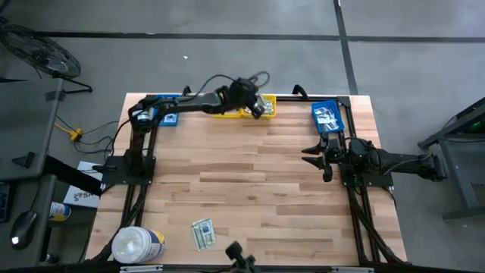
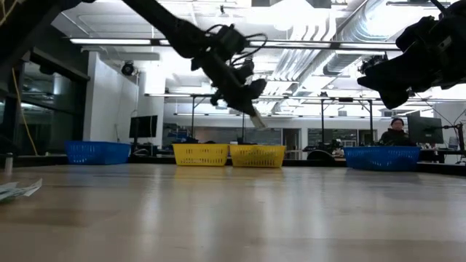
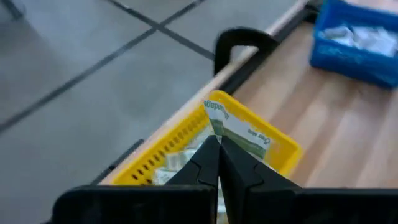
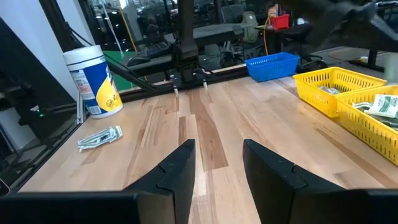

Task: Pick & Place First Aid Supplies
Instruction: Put the green bandage pack into the right yellow bin

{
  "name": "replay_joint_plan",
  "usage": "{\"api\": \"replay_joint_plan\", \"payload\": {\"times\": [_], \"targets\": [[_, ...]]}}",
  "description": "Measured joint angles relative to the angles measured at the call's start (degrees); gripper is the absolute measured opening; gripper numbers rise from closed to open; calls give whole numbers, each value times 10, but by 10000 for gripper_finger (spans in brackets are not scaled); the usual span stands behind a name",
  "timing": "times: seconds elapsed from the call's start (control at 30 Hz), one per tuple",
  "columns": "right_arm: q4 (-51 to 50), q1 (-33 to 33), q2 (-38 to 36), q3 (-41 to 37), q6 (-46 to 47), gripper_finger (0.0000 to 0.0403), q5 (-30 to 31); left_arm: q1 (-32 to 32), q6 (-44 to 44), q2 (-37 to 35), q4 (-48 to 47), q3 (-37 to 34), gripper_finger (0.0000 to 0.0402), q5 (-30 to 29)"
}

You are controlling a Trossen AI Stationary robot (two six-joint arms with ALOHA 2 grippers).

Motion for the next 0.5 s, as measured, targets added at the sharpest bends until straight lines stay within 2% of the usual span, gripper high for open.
{"api": "replay_joint_plan", "payload": {"times": [0.27,0.5], "targets": [[0,0,0,0,0,129,0,56,-69,23,23,0,0,87],[0,0,0,0,0,129,0,74,-115,26,18,0,0,155]]}}
